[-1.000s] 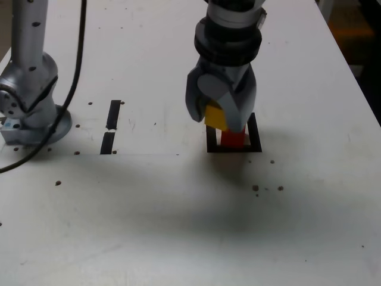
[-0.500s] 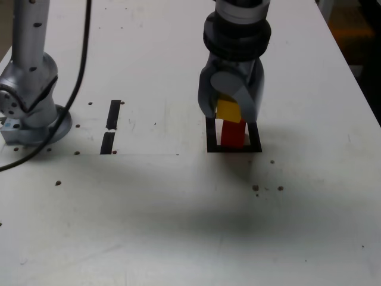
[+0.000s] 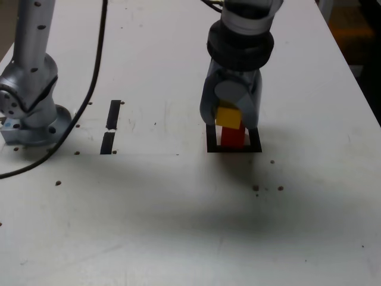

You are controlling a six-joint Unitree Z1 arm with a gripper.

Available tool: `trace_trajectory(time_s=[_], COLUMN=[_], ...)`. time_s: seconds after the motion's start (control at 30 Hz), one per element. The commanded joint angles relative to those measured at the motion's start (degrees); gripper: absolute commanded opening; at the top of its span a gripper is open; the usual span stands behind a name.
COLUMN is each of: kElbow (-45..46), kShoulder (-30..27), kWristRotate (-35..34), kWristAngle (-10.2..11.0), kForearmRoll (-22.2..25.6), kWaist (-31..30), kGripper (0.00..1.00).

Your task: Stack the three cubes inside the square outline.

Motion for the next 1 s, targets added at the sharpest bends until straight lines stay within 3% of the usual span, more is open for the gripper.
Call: trace_trajectory(time_s=[0.0,0.23,0.37,0.5,0.63,0.73,0.97], kElbow=[-0.7,-1.2,-1.1,-1.1,-1.1,-1.1,-0.8], kShoulder=[1.1,1.8,1.8,1.8,1.6,1.4,0.3], kWristRotate=[0.2,0.3,0.3,0.3,0.3,0.2,0.1], kWristAngle=[0.0,0.6,0.7,0.5,0.3,0.2,0.2], kForearmRoll=[-0.1,-0.2,-0.2,0.1,0.6,0.9,1.3], kWaist=[0.1,0.1,0.1,0.1,0.1,0.0,0.0], kGripper=[0.19,0.21,0.28,0.44,0.8,0.98,1.0])
